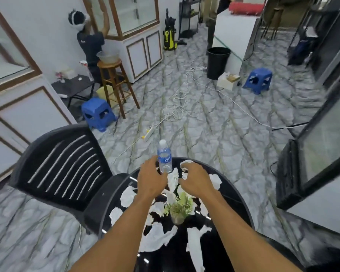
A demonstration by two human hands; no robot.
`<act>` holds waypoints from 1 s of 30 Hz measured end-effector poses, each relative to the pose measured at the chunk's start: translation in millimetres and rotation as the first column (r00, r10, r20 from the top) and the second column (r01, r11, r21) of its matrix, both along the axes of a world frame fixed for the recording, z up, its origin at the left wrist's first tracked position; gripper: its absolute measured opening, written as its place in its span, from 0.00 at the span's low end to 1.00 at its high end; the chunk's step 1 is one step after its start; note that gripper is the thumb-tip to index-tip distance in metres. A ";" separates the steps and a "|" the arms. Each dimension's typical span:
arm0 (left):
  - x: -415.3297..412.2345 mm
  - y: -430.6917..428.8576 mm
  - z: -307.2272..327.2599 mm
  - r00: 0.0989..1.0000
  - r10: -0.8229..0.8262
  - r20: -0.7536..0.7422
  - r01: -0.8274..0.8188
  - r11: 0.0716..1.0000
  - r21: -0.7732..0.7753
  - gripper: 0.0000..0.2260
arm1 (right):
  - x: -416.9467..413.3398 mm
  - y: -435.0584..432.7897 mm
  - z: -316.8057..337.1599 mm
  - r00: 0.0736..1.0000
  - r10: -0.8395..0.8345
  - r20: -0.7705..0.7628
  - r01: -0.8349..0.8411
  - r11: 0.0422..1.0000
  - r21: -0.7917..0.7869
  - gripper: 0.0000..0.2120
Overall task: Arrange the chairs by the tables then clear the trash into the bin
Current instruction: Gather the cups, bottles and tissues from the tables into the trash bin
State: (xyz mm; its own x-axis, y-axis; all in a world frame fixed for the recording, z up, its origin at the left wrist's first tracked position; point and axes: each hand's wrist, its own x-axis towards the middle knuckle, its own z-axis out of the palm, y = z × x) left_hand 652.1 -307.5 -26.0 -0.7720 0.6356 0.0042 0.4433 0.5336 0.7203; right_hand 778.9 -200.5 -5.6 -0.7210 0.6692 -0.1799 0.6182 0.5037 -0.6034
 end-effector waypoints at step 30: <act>168.9 77.2 28.6 0.826 -0.538 -0.167 0.563 0.797 0.220 0.31 | 229.5 -20.6 22.8 0.776 -0.628 -0.062 0.631 0.774 0.052 0.22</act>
